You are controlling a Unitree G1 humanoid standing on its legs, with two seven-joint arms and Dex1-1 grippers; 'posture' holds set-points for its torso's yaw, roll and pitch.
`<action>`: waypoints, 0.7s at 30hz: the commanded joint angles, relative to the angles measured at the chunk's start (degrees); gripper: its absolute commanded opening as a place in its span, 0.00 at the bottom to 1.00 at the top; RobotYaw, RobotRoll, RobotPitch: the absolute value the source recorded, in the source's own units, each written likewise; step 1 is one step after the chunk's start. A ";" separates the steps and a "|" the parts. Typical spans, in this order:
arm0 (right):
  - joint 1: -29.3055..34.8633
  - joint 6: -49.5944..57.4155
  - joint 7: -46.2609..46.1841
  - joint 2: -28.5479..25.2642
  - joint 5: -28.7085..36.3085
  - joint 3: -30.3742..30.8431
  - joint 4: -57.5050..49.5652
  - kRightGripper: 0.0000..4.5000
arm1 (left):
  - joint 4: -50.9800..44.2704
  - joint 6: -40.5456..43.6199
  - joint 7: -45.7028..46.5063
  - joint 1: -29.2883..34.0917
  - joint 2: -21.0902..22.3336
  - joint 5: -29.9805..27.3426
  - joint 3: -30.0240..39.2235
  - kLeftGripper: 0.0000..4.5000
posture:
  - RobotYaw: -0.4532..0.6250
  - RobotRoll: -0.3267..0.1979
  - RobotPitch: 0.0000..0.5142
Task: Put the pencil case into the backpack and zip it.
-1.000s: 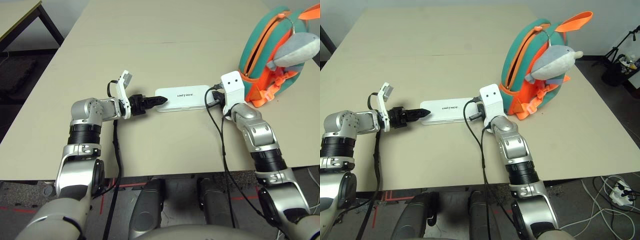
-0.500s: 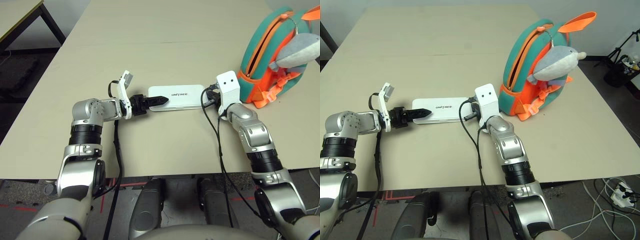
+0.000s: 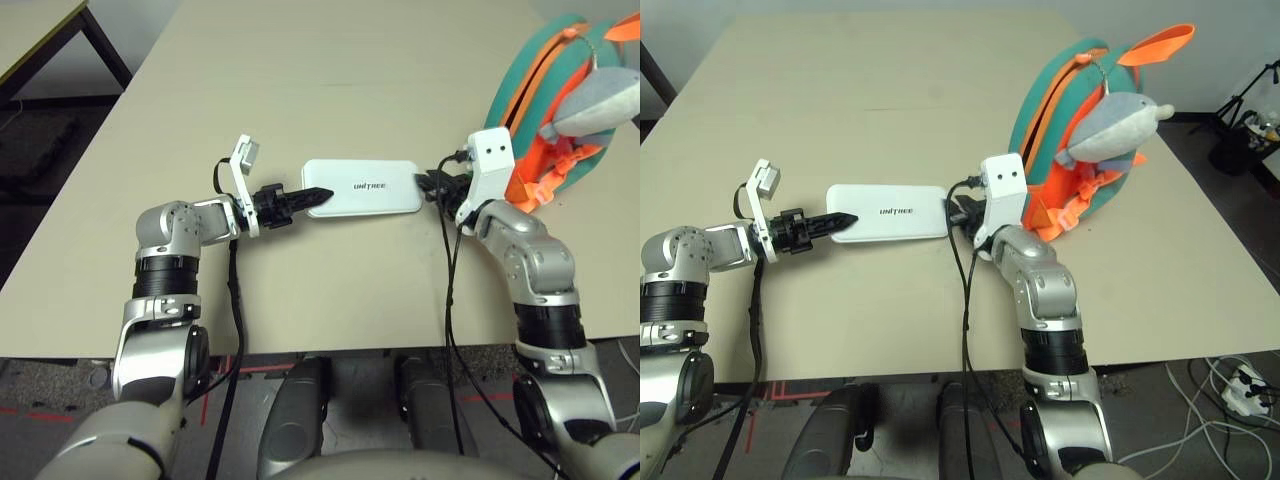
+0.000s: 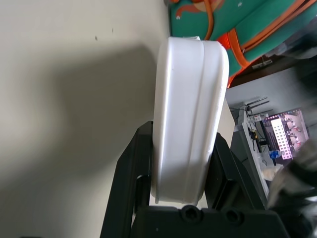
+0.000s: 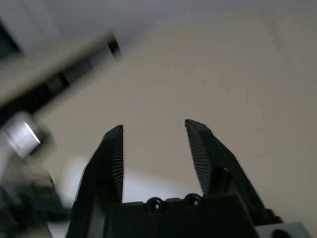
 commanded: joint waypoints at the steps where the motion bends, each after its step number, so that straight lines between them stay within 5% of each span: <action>1: -6.17 -5.14 -1.15 -6.02 0.53 -5.64 1.55 0.81 | 2.04 -0.33 1.79 1.57 0.25 2.15 -2.14 0.32 | 0.54 0.62 0.35; 4: -3.86 -15.29 -1.94 -11.65 -4.80 -7.03 3.69 1.00 | 2.84 -0.95 1.82 1.05 0.12 2.19 -2.58 0.32 | 0.54 0.62 0.34; 13: 2.32 -26.01 -11.20 -31.58 -20.48 -10.18 19.31 1.00 | 5.24 -2.18 1.20 -0.25 0.19 2.55 -4.10 0.32 | 0.51 0.62 0.34; 21: 3.45 -9.54 -12.30 -36.85 -18.38 -12.08 24.59 1.00 | 6.22 -2.82 1.17 -0.55 0.62 2.84 -4.99 0.32 | 0.51 0.62 0.34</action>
